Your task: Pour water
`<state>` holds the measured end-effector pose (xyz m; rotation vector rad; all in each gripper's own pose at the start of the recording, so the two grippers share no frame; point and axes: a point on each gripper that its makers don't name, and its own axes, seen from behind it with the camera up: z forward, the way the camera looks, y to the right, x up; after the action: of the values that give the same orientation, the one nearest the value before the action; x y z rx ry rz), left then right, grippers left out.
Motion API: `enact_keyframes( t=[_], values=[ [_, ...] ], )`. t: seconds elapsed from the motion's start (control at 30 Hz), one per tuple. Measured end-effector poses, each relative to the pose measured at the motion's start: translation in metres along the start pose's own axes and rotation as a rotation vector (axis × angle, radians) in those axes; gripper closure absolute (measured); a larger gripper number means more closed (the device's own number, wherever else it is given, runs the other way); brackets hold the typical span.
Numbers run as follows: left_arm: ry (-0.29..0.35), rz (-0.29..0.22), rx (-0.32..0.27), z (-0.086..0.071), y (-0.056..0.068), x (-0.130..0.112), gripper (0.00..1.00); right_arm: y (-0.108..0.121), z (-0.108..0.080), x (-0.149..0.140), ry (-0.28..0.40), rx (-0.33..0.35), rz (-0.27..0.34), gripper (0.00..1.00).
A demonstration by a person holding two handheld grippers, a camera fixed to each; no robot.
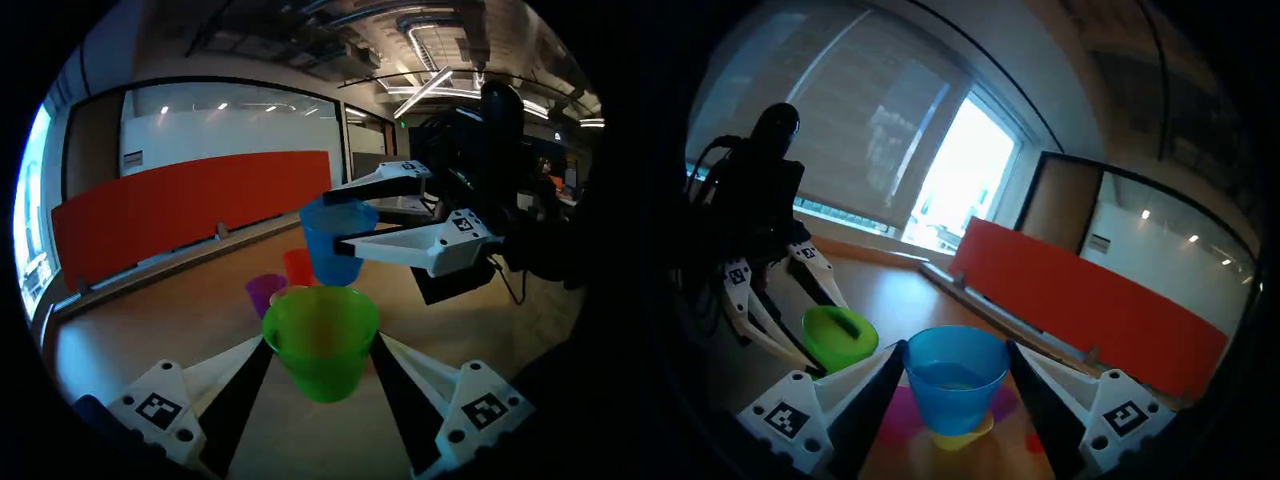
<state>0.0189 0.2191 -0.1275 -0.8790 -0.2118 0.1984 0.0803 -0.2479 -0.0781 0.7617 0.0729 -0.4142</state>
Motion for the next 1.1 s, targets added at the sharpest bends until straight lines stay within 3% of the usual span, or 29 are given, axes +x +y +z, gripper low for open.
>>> enact_keyframes(
  t=[0.2,1.1],
  values=[
    [0.001,-0.005,-0.002,0.001,0.001,-0.001,0.15,-0.003,0.003,0.006,0.001,0.015,-0.042,0.07],
    [0.016,0.005,-0.017,0.004,0.005,0.002,0.15,-0.017,0.023,0.024,-0.001,0.075,-0.342,0.07]
  ],
)
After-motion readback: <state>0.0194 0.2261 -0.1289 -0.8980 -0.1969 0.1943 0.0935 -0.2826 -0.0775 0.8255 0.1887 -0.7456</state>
